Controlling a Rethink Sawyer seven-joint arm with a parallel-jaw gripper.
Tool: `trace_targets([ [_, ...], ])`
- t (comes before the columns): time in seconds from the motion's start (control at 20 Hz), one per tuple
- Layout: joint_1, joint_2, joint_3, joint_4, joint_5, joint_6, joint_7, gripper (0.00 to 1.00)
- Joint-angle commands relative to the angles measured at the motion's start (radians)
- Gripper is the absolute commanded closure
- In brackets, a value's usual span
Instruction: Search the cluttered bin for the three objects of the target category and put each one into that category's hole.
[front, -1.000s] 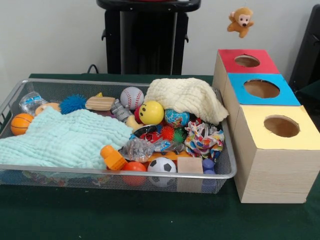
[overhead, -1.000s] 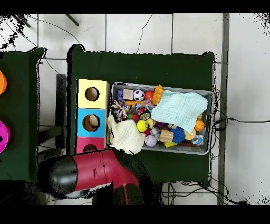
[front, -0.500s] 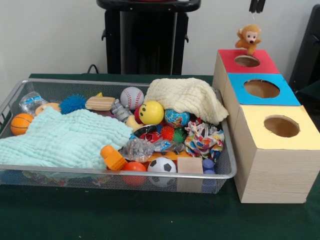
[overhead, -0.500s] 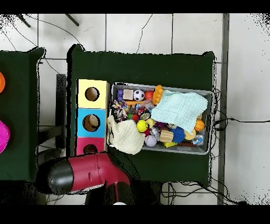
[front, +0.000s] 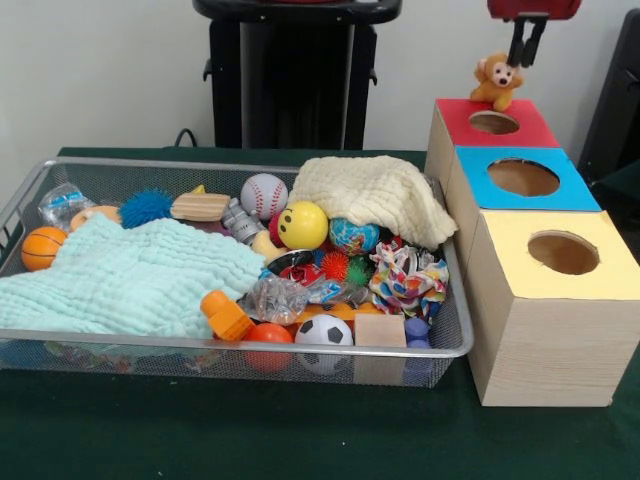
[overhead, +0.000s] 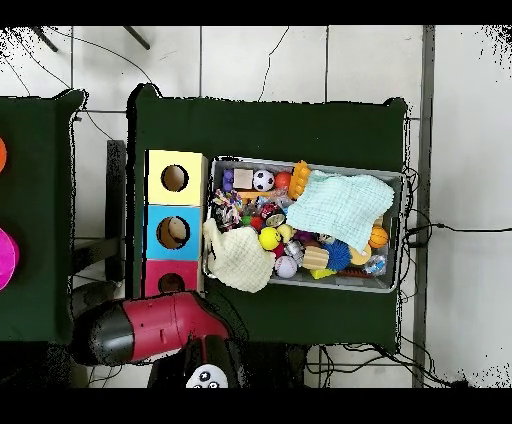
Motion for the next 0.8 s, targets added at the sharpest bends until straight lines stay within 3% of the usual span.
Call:
trace_targets([
  [0.05, 0.018, 0.144, -0.055, 0.037, 0.044, -0.145, 0.257, 1.00],
  [0.35, 0.051, 0.167, -0.073, 0.026, 0.077, -0.167, 0.259, 1.00],
  [0.8, 0.025, 0.017, -0.109, 0.024, 0.102, 0.027, 0.187, 1.00],
])
